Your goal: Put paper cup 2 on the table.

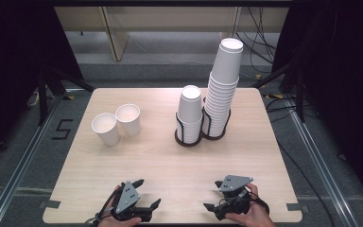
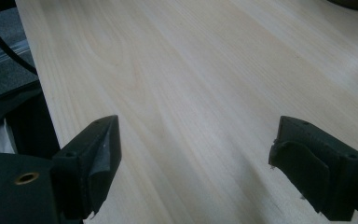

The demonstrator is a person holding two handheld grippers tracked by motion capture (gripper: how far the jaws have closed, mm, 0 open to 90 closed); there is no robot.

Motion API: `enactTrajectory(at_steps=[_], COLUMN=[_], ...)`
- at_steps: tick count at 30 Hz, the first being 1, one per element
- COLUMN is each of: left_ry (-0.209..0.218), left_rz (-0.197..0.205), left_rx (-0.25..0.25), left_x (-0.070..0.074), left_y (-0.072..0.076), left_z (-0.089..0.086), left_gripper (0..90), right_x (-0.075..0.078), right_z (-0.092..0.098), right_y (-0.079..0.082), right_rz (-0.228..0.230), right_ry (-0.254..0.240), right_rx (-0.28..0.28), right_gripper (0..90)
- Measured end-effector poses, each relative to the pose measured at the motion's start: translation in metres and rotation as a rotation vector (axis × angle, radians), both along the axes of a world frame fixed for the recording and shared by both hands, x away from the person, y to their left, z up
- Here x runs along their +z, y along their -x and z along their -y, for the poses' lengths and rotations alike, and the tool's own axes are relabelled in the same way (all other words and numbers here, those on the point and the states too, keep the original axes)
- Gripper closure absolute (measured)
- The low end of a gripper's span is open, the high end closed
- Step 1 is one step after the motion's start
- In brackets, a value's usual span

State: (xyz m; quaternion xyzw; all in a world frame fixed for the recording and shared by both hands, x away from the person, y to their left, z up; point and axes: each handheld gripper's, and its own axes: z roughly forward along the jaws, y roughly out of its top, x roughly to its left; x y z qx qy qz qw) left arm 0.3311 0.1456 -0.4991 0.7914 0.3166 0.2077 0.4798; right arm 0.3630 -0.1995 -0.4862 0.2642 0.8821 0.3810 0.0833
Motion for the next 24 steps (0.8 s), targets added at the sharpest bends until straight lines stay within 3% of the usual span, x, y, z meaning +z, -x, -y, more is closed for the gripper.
enactTrajectory(at_steps=[8, 9, 16, 20, 24], left_ry=[-0.010, -0.001, 0.009, 0.032, 0.075], left_rz=[-0.015, -0.015, -0.023, -0.030, -0.073], left_rx=[-0.004, 0.000, 0.002, 0.024, 0.052], left_x=[0.0002, 0.0001, 0.0010, 0.0023, 0.0000], left_y=[-0.0001, 0.0001, -0.0020, -0.0040, -0.0067], left_z=[0.0009, 0.0011, 0.0005, -0.0029, -0.0041], left_gripper=[14.3, 14.3, 14.3, 14.3, 14.3], right_x=[-0.0018, -0.0017, -0.0027, -0.0024, -0.0019], right_z=[0.0015, 0.0012, 0.0014, 0.0021, 0.0032], right_y=[-0.0007, 0.0005, -0.0014, -0.0026, -0.0032], right_rz=[0.003, -0.015, -0.002, 0.003, 0.005], right_ry=[0.004, 0.004, 0.011, 0.005, 0.007], right_rx=[-0.006, -0.016, -0.016, -0.017, -0.041], right_gripper=[15.9, 16.0, 16.0, 15.9, 15.9])
